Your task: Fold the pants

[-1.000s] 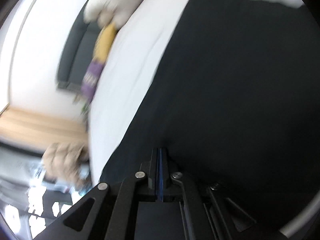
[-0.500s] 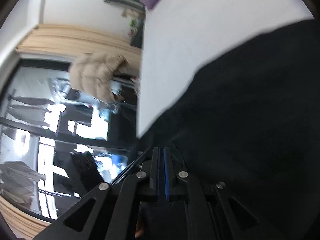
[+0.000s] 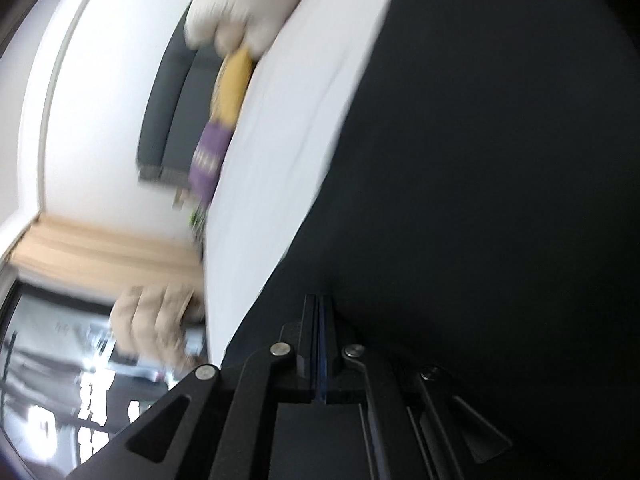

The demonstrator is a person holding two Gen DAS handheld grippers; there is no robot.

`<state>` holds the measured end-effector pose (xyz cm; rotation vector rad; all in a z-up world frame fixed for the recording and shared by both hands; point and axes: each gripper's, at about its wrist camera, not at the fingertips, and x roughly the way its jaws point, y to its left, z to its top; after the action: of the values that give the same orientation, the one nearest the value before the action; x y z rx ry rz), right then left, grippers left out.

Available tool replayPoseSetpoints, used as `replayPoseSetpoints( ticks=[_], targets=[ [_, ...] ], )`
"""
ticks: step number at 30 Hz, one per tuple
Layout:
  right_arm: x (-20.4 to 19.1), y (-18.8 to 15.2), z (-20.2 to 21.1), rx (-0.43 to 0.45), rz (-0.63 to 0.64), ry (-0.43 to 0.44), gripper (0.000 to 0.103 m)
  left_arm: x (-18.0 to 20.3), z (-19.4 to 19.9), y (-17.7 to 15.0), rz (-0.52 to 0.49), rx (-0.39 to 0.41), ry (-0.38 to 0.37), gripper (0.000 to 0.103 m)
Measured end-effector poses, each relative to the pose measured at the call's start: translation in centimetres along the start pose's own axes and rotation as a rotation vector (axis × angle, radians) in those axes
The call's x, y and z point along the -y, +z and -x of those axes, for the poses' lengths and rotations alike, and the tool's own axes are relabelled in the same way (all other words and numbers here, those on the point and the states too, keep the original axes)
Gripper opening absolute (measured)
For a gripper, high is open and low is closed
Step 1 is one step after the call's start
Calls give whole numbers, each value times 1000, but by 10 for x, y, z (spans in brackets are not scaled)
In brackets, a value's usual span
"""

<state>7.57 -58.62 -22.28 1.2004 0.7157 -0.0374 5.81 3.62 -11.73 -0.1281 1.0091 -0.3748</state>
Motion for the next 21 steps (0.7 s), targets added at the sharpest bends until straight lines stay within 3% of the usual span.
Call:
replayPoseSetpoints(
  ticks=[2, 5, 7, 8, 9, 10, 12, 16, 21],
  targets=[
    [33, 36, 41, 100, -42, -31, 0, 2, -1, 0, -4, 1, 6, 13],
    [64, 60, 97, 233, -102, -99, 0, 4, -1, 0, -10, 4, 12, 13],
    [58, 68, 138, 307, -76, -203, 15, 4, -2, -1, -13, 8, 18, 13],
    [48, 63, 146, 321, -37, -241, 30, 5, -2, -1, -14, 8, 20, 13],
    [34, 56, 155, 322, 19, -223, 43, 5, -2, -1, -15, 7, 21, 13],
    [26, 51, 166, 312, 55, -196, 47, 5, -2, -1, -16, 8, 24, 13],
    [0, 21, 158, 323, 73, -182, 49, 5, -1, -1, -15, 7, 26, 13],
    [28, -11, 154, 346, -94, -80, 51, 4, 0, -1, -17, 6, 26, 13],
    [58, -6, 120, 311, -215, -44, 51, 5, 0, -1, -16, 5, 27, 13]
  ],
)
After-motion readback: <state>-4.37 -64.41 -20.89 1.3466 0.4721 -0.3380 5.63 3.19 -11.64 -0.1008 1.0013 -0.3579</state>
